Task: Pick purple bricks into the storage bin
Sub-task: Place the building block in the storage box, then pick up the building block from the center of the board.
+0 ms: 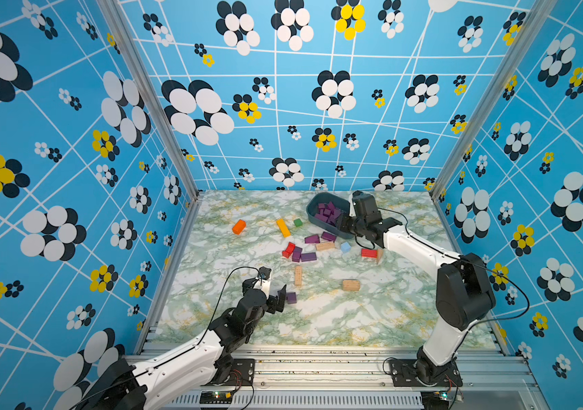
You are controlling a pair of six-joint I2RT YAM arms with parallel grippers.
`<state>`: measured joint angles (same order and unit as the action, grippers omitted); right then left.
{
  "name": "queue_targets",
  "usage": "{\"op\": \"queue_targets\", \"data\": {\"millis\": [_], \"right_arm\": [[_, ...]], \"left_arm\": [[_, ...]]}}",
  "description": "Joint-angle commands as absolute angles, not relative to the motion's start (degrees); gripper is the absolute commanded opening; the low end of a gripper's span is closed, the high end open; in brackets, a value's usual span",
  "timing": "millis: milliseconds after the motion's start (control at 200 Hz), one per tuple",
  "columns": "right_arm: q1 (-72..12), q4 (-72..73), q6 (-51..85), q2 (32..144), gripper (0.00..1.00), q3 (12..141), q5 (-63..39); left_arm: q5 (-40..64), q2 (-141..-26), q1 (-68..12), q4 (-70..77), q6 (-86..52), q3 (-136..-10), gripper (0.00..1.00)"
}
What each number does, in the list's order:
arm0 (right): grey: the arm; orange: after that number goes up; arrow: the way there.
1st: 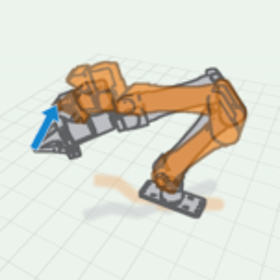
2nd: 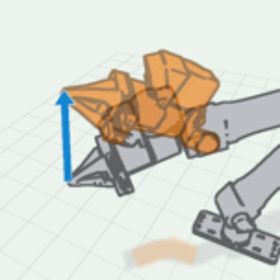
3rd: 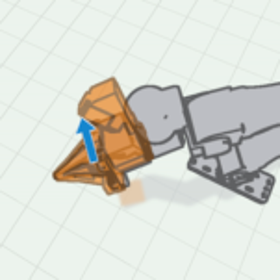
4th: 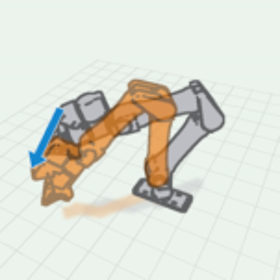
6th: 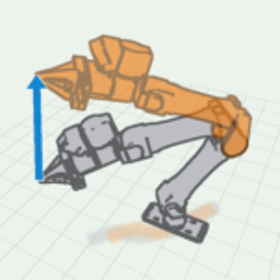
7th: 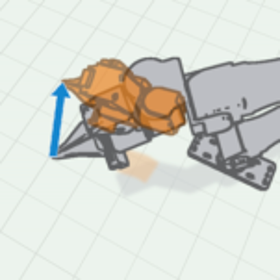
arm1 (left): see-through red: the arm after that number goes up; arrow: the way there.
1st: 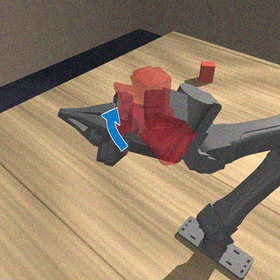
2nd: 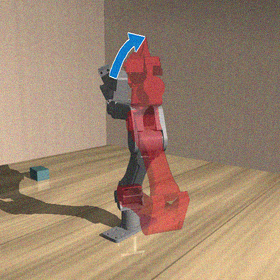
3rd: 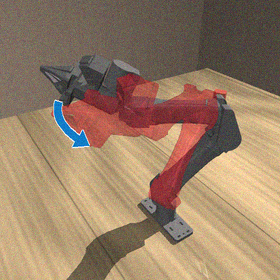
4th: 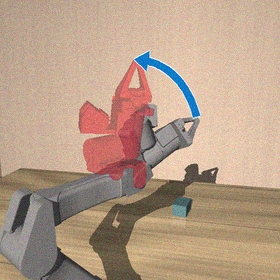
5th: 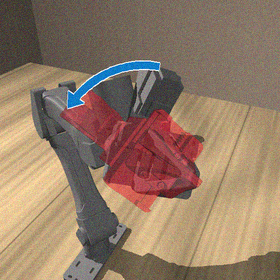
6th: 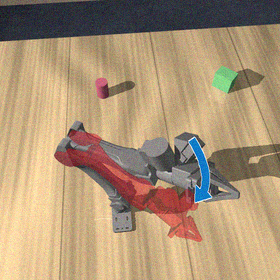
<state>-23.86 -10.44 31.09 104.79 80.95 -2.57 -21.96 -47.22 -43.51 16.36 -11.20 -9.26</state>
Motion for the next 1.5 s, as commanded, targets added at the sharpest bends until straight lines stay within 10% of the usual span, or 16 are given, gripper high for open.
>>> {"op": "queue_targets", "data": {"millis": [0, 150, 415, 1494], "right_arm": [[-21.32, -15.62, 28.85, 110.97, 0.22, 86.75, -5.33], [-18.97, -18.03, 27.83, 117.76, 0.26, 95.08, -6.31], [-17.39, -15.77, 25.32, 119.08, 0.59, 96.83, -11.17], [-19.76, 11.77, 38.01, 88.13, 0.6, 45.23, -25.66]], "left_arm": [[-23.03, -47.68, -42.97, 17.31, -12.03, -9.76, 0.99], [-22.94, -48.38, -42.87, 17.5, -12.07, -9.93, 0.99], [-22.87, -48.79, -42.6, 17.14, -12.17, -10.23, 0.99], [-21.52, -49.87, -42.25, 4.95, -19.76, -16.36, 1.0]]}}
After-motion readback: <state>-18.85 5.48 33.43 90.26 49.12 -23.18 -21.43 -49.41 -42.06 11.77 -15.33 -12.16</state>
